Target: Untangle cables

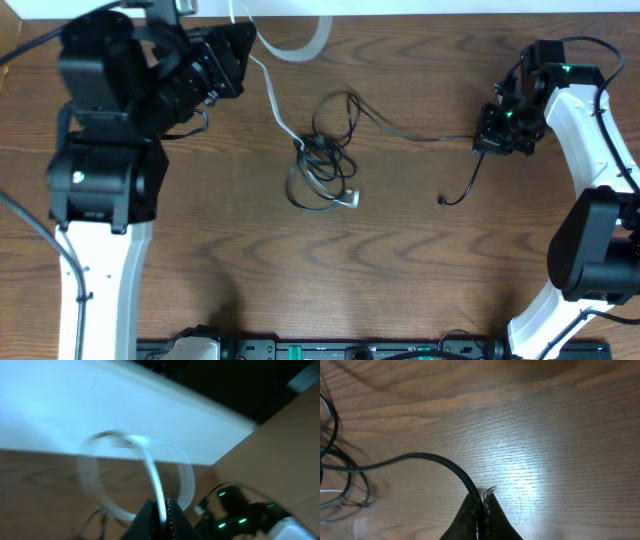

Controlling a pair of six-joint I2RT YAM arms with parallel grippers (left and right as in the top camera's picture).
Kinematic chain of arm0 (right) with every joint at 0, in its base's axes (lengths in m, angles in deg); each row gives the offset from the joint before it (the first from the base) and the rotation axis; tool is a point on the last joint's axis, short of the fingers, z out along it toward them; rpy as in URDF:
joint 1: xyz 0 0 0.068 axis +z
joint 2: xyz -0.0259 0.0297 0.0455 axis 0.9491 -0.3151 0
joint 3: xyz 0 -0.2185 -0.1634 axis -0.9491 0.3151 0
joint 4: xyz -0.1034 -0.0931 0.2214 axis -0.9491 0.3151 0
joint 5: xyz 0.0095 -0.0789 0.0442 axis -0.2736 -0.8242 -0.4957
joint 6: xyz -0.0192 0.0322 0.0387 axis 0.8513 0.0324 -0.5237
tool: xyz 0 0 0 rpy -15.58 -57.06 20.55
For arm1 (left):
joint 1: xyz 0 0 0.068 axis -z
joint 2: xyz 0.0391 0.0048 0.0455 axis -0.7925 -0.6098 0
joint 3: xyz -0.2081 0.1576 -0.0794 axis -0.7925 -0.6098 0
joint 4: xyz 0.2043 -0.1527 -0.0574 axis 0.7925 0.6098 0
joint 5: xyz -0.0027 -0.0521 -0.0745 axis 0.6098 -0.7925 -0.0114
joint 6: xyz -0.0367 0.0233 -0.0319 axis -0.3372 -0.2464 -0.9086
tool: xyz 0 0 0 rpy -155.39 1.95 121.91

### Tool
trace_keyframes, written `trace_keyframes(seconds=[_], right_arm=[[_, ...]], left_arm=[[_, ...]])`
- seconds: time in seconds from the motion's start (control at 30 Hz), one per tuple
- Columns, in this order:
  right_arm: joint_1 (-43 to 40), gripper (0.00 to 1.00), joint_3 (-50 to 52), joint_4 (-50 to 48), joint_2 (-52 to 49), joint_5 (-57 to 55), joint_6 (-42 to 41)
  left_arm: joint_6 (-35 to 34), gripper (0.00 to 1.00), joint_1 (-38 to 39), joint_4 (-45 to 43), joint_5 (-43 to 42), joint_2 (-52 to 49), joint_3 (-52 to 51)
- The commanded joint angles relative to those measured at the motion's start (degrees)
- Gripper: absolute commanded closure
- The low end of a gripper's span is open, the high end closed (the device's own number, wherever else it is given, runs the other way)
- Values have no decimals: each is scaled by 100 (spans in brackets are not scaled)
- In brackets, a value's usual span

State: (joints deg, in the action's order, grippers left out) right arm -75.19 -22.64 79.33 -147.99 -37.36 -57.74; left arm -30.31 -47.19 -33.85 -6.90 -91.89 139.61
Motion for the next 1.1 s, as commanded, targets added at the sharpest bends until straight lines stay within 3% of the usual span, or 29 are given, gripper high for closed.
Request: trace_keyframes(seconds=[0.0, 0.2, 0.37, 0.53, 0.77, 1.07], right_arm=[[-22, 99, -17, -31, -9, -42, 66], [-28, 99, -17, -33, -9, -42, 131], [-61, 99, -20, -37, -7, 20, 153], [-280, 99, -234, 74, 68, 457, 372], [-713, 99, -706, 286, 400, 457, 387], [-684, 98, -708, 363, 525, 452, 470]], left_arm=[[-610, 93, -35, -223, -398, 83, 304], [-1185, 92, -35, -778, -894, 83, 435], [-1141, 92, -35, -691, -1043, 79, 448], [-452, 92, -35, 205, -573, 63, 446], [378, 93, -35, 1775, 990, 57, 442], [748, 93, -35, 3213, 1152, -365, 315]])
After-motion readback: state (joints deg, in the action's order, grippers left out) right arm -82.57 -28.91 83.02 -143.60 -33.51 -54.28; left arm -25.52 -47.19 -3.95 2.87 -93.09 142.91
